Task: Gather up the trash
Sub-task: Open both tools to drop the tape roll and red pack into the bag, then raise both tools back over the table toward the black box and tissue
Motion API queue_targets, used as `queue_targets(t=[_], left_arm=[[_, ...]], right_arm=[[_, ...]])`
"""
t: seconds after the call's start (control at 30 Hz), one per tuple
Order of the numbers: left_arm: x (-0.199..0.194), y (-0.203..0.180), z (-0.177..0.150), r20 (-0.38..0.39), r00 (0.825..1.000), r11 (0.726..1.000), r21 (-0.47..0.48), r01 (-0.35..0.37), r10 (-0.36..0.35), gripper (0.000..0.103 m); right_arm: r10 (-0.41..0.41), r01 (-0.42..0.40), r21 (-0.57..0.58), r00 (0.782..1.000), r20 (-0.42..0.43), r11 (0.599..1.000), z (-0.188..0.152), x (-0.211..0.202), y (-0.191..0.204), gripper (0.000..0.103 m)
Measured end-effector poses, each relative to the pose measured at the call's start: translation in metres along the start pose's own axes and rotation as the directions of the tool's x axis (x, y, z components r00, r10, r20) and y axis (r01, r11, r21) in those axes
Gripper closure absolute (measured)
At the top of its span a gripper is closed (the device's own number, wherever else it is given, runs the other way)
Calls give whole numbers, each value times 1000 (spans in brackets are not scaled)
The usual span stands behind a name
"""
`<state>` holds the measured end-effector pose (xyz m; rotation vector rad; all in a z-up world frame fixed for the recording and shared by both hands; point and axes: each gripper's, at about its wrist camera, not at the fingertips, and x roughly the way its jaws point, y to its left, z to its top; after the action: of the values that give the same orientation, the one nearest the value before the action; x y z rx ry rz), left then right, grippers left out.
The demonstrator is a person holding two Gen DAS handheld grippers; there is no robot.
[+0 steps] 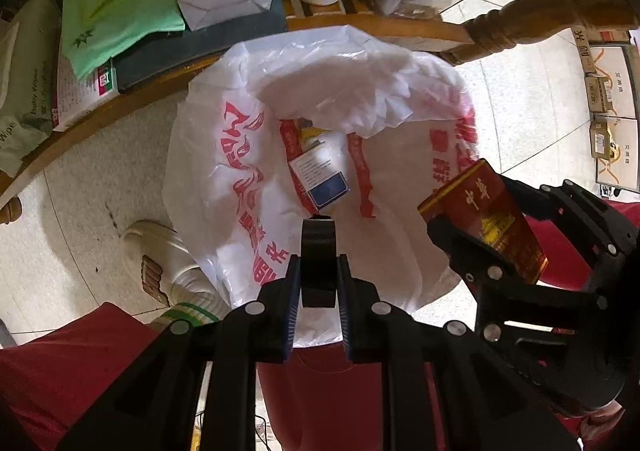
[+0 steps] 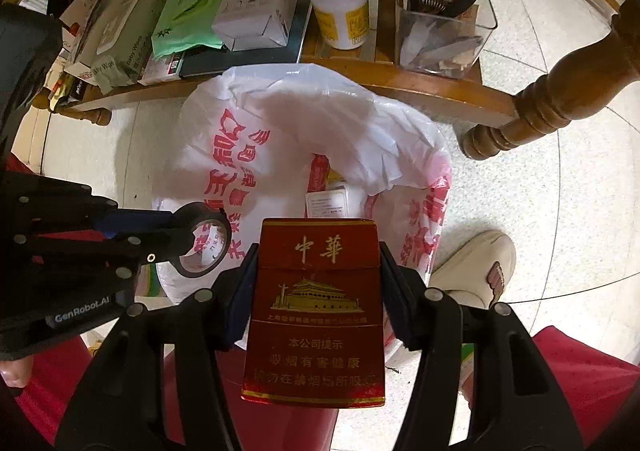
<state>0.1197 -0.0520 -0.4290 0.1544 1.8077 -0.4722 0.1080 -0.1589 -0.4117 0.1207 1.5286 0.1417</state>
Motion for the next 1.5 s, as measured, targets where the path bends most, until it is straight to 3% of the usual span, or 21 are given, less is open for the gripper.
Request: queue_targets(t=[0.23, 0.3, 0.37, 0.53, 0.9, 0.97, 1.17, 1.37, 1.5], left_arm=[[6, -1, 3, -15, 1000, 1000, 1, -12, 12, 85], [7, 1, 4, -20, 999, 1000, -11, -29, 28, 83], [6, 4, 5, -22, 999, 999, -26, -34, 34, 70], [3, 8, 6, -13, 999, 998, -45, -40, 39, 61], [-9, 0, 1, 23, 997, 997, -29, -78, 79, 61], [-15, -1, -3, 44, 994, 995, -20, -94, 95, 54], [-48, -9, -25, 110, 988, 994, 4, -108, 107, 34], [-110, -27, -62, 201, 969, 978, 119, -173, 147, 28], [-194, -41, -85, 324, 928, 936, 231, -265, 183, 24]], right_arm=[[6, -6, 7, 1000, 3, 1000, 4, 2, -1, 47], [3, -3, 7, 1000, 2, 1000, 5, 2, 0, 41], [-15, 15, 6, 1000, 14, 1000, 5, 0, -1, 34], [-7, 6, 22, 1000, 17, 1000, 6, -1, -5, 34], [-27, 27, 0, 998, 54, 1000, 1, -16, 1, 34], [-31, 32, -8, 997, 72, 999, -2, -25, 2, 34], [-14, 18, -31, 991, 131, 999, -19, -65, 9, 30], [18, 3, -89, 972, 234, 996, -43, -145, 17, 24], [34, 8, -118, 937, 349, 993, -51, -226, 10, 18]])
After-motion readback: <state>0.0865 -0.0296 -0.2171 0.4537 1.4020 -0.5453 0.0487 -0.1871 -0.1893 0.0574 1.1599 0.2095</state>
